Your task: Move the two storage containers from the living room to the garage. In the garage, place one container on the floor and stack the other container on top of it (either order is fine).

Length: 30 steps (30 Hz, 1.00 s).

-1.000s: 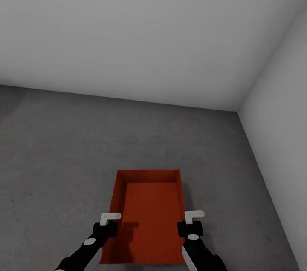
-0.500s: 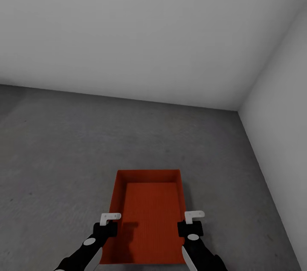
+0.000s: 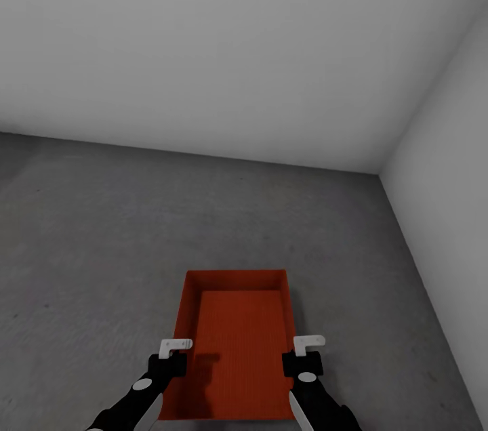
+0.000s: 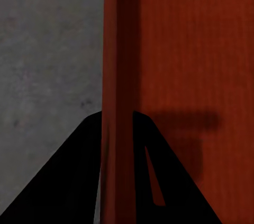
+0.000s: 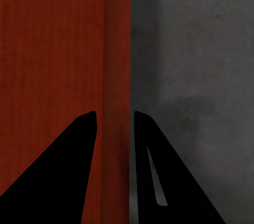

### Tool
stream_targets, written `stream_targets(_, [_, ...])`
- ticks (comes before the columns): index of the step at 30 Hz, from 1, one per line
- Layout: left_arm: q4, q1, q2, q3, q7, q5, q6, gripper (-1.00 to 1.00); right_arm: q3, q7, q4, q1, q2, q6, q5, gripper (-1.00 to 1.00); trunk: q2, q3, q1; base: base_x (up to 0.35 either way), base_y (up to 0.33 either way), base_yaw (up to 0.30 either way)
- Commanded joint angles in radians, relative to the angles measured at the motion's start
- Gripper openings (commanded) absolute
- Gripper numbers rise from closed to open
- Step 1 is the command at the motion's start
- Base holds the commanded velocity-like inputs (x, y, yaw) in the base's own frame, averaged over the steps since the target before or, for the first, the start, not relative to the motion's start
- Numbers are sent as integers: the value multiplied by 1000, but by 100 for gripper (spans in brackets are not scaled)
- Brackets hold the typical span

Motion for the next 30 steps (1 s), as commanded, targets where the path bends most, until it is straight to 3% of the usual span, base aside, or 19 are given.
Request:
stream_targets(1, [3, -2, 2, -8, 15, 9, -4, -100, 16, -15, -2, 0, -16, 9, 38, -100, -8, -4, 4, 0, 0, 0])
stream_targets(30, [1, -2, 2, -7, 14, 10, -5, -100, 16, -15, -2, 0, -16, 9, 38, -100, -15, -7, 8, 0, 0, 0])
